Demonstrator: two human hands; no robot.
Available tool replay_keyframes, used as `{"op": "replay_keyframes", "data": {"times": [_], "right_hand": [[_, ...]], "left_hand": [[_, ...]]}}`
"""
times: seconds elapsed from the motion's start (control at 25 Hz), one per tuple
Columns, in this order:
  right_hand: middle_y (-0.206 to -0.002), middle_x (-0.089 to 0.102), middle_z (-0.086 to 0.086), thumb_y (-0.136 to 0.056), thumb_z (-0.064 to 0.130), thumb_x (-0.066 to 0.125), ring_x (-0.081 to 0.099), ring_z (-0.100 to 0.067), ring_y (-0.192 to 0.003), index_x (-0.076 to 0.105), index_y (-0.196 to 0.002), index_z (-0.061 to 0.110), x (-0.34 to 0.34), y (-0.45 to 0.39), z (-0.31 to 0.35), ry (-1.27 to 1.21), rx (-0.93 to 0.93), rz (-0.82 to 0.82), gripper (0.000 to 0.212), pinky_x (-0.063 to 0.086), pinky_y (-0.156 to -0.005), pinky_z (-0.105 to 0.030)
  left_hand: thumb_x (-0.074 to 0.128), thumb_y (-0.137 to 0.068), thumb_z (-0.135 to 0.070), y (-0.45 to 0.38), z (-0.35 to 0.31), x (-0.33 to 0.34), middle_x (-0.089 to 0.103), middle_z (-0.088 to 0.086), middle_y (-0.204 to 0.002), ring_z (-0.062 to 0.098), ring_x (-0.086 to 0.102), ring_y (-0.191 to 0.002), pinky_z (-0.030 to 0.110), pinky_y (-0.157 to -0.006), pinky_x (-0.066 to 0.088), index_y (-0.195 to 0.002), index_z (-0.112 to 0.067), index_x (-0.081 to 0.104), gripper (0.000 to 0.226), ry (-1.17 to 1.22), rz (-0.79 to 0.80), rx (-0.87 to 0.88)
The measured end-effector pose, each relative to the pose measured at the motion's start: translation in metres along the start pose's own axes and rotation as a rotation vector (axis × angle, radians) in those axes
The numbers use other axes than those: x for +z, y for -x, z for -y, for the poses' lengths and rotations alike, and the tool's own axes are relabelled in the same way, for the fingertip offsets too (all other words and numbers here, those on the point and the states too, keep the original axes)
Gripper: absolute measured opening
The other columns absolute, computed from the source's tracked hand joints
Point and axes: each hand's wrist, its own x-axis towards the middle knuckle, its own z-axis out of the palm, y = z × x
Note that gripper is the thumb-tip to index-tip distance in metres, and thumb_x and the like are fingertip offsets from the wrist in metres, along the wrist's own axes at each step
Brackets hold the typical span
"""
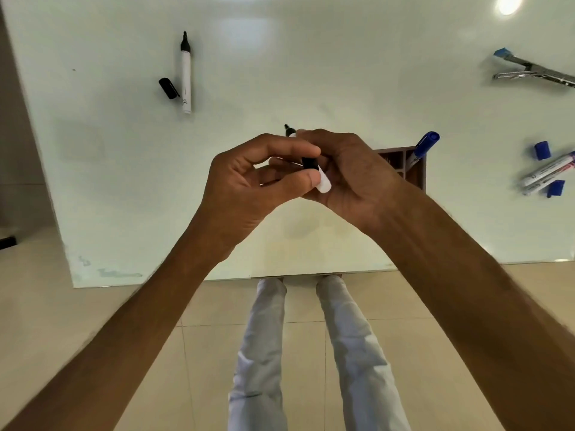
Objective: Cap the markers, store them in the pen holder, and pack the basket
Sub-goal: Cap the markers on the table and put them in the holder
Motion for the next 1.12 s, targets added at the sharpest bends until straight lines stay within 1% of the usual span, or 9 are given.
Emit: {"op": "replay_keyframes", "data": {"times": [0.04,0.16,0.24,0.36,0.48,0.56,0.64,0.84,1.12], "right_hand": [[-0.097,0.073,-0.016,-0.1,0.014,0.064,0.076,-0.027,-0.09,0.068,-0.109,0.004,-0.001,0.002,0.0,-0.024,-0.014,-0.004,0.014,0.063,-0.092,-0.043],[-0.096,0.078,-0.016,-0.1,0.014,0.067,0.078,-0.024,-0.081,0.069,-0.11,-0.001,-0.006,0.009,0.0,-0.163,-0.045,-0.041,0.018,0.066,-0.072,-0.035],[-0.096,0.081,-0.014,-0.1,0.015,0.069,0.081,-0.023,-0.083,0.072,-0.111,-0.001,-0.011,0.015,0.001,-0.166,-0.103,-0.097,0.019,0.067,-0.074,-0.034],[-0.1,0.082,-0.007,-0.097,0.024,0.074,0.078,-0.017,-0.074,0.077,-0.112,0.006,-0.026,0.033,-0.001,0.077,-0.227,-0.171,0.024,0.064,-0.075,-0.032],[-0.098,0.081,-0.004,-0.095,0.028,0.074,0.059,-0.012,-0.052,0.082,-0.106,0.016,-0.039,0.056,-0.013,0.429,-0.401,-0.196,0.017,0.058,-0.064,-0.03],[-0.094,0.081,-0.001,-0.095,0.026,0.075,0.054,-0.013,-0.048,0.084,-0.102,0.022,-0.042,0.069,-0.022,0.599,-0.5,-0.147,0.011,0.054,-0.056,-0.028],[-0.091,0.081,0.002,-0.096,0.024,0.075,0.054,-0.012,-0.047,0.083,-0.104,0.024,-0.043,0.076,-0.03,0.69,-0.529,-0.109,0.011,0.054,-0.051,-0.026],[-0.084,0.08,0.008,-0.095,0.026,0.075,0.056,-0.007,-0.046,0.082,-0.107,0.024,-0.042,0.079,-0.041,0.745,-0.542,-0.137,0.014,0.05,-0.049,-0.017],[-0.069,0.07,0.024,-0.095,0.028,0.076,0.06,-0.009,-0.046,0.082,-0.11,0.02,-0.036,0.081,-0.045,0.817,-0.618,-0.23,0.018,0.049,-0.05,-0.012]], "left_hand": [[0.08,-0.087,-0.008,0.002,0.0,-0.001,0.08,-0.001,-0.102,0.023,0.078,-0.094,0.041,-0.089,0.065,-0.104,-0.022,0.081,0.023,0.058,-0.001,-0.022],[0.073,-0.09,-0.019,0.008,-0.001,-0.006,0.08,0.001,-0.105,0.028,0.082,-0.09,0.038,-0.072,0.066,-0.105,-0.03,0.082,0.02,0.255,-0.032,-0.16],[0.069,-0.089,-0.029,0.01,-0.001,-0.013,0.081,0.001,-0.106,0.026,0.082,-0.085,0.034,-0.066,0.065,-0.106,-0.031,0.081,0.021,0.332,-0.069,-0.244],[0.066,-0.089,-0.037,0.013,0.0,-0.02,0.081,0.0,-0.108,0.019,0.081,-0.081,0.029,-0.063,0.063,-0.108,-0.029,0.081,0.026,0.422,-0.114,-0.358],[0.059,-0.099,-0.037,0.016,0.002,-0.024,0.081,0.0,-0.108,0.014,0.079,-0.078,0.025,-0.063,0.061,-0.106,-0.028,0.081,0.025,0.448,-0.158,-0.438],[0.056,-0.103,-0.037,0.016,0.004,-0.023,0.081,0.002,-0.108,0.013,0.079,-0.077,0.024,-0.064,0.062,-0.106,-0.027,0.081,0.027,0.439,-0.171,-0.452],[0.055,-0.105,-0.036,0.017,0.005,-0.018,0.082,0.005,-0.107,0.013,0.08,-0.077,0.024,-0.063,0.062,-0.106,-0.026,0.081,0.028,0.423,-0.16,-0.454],[0.056,-0.105,-0.033,0.02,0.007,-0.005,0.084,0.008,-0.099,0.017,0.082,-0.074,0.025,-0.063,0.063,-0.101,-0.023,0.085,0.031,0.339,-0.111,-0.438],[0.054,-0.108,-0.028,0.024,0.01,-0.003,0.084,0.009,-0.105,0.018,0.083,-0.084,0.025,-0.07,0.065,-0.104,-0.021,0.085,0.033,0.357,-0.066,-0.397]]}}
